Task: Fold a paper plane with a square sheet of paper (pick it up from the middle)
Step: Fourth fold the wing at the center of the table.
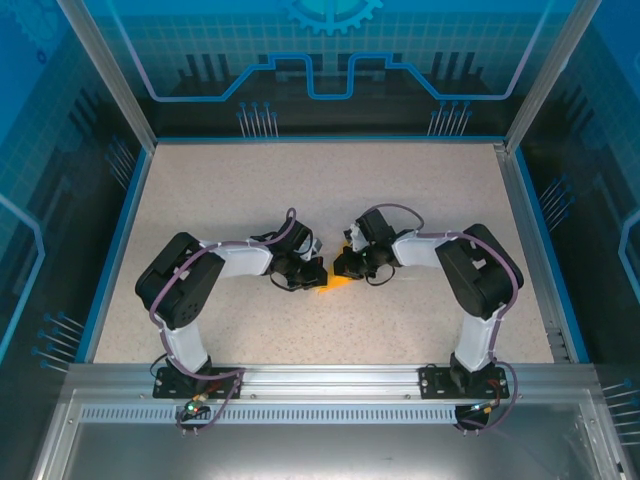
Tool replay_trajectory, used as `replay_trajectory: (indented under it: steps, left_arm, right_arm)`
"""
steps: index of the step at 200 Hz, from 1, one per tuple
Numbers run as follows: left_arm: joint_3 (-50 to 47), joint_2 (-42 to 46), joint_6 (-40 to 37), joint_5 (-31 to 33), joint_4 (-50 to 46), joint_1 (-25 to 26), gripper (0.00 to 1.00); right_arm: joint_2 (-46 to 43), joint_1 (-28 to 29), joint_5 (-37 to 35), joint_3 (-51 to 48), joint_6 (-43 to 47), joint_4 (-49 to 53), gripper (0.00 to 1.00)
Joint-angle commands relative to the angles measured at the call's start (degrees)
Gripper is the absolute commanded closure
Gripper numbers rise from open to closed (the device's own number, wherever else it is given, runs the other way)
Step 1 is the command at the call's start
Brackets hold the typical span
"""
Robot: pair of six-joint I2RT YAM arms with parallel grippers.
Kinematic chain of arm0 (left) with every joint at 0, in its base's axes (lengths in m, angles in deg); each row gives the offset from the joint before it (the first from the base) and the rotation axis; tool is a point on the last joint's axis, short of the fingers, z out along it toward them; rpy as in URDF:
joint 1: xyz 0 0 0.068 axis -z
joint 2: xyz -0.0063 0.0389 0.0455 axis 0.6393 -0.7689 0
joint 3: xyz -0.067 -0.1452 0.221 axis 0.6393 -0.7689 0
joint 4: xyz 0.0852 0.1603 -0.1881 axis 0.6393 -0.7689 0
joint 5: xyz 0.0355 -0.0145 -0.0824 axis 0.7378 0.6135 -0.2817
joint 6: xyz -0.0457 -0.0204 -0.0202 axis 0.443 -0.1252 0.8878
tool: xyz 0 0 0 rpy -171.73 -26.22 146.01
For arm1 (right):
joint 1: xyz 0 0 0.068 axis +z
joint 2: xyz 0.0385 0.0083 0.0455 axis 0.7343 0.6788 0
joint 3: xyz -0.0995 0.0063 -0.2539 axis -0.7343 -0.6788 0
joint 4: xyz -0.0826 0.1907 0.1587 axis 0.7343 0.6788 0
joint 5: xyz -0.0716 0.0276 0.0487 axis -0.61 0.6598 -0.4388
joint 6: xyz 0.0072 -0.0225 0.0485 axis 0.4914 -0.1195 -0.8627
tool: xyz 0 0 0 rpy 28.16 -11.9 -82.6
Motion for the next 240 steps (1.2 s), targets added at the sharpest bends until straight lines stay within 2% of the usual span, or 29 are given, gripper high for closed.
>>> replay_trajectory:
  steps: [1, 84, 135, 180, 240]
  left_arm:
    - [-1.1, -2.6, 0.2, 2.3, -6.7, -0.1, 1.0]
    - [-1.3, -2.8, 0.3, 1.8, -6.0, -0.1, 1.0]
    - [-1.6, -2.9, 0.7, 2.0, -6.2, -0.2, 1.0]
    - [-2.2, -2.9, 0.7, 2.3, -7.0, -0.2, 1.0]
    - [-2.7, -2.9, 0.5, 2.2, -7.0, -0.3, 1.0]
  right_arm:
    - [0.7, 1.4, 1.7, 0.6, -0.5, -0.6, 0.91]
    - [1.5, 2.9, 2.2, -0.2, 0.0, 0.7, 0.94]
    - [3.4, 1.7, -3.8, 1.2, 1.8, 6.1, 0.99]
    - [3.2, -3.1, -7.1, 1.4, 4.2, 7.0, 0.99]
    - [5.4, -12.6, -3.9, 4.3, 5.5, 3.1, 0.98]
